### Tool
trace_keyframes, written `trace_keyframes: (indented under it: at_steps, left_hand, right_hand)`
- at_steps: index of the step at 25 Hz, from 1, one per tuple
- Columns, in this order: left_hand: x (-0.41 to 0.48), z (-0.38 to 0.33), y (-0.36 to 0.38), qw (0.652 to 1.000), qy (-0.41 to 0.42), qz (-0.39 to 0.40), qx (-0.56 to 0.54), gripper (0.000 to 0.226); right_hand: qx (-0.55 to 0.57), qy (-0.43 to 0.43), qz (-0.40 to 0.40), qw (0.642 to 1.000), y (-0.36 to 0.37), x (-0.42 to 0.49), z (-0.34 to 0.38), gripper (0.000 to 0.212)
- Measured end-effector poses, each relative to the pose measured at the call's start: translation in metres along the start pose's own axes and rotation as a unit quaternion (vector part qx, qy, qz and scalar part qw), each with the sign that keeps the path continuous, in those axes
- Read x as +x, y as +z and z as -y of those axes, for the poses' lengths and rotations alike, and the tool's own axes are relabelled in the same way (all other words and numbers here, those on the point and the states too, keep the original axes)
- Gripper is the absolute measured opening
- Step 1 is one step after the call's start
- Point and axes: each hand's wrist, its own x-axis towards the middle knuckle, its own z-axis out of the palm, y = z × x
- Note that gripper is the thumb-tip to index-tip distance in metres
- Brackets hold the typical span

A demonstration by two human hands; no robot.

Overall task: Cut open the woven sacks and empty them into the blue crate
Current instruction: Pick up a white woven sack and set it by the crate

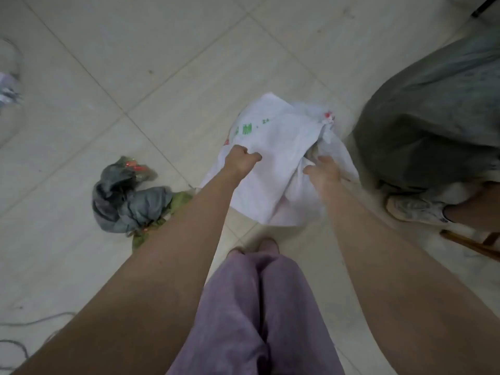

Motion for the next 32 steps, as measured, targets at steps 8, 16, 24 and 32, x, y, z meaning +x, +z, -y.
trace_keyframes:
  at_steps: [8, 16, 24, 32]
  left_hand:
    - [0.067, 0.022, 0.067, 0.995, -0.029, -0.029, 0.091, 0.116]
    - [0.031, 0.013, 0.072, 0.991, -0.013, 0.127, 0.032, 0.006]
    - [-0.065, -0.071, -0.014, 0.978, -0.053, 0.062, -0.191, 0.010]
    - [-0.124, -0.145, -0.068, 0.931, -0.016, 0.063, -0.359, 0.017]
  right_hand:
    - [0.049, 0.021, 0.039, 0.998, 0.034, 0.063, -0.052, 0.059]
    - [0.276, 0.125, 0.013, 0.953, 0.026, 0.031, -0.042, 0.037]
    - [0.375, 0.079, 0.015, 0.923, -0.071, -0.076, 0.068, 0.016]
    - [0.412, 0.002, 0.041, 0.910, -0.114, -0.118, 0.152, 0.042]
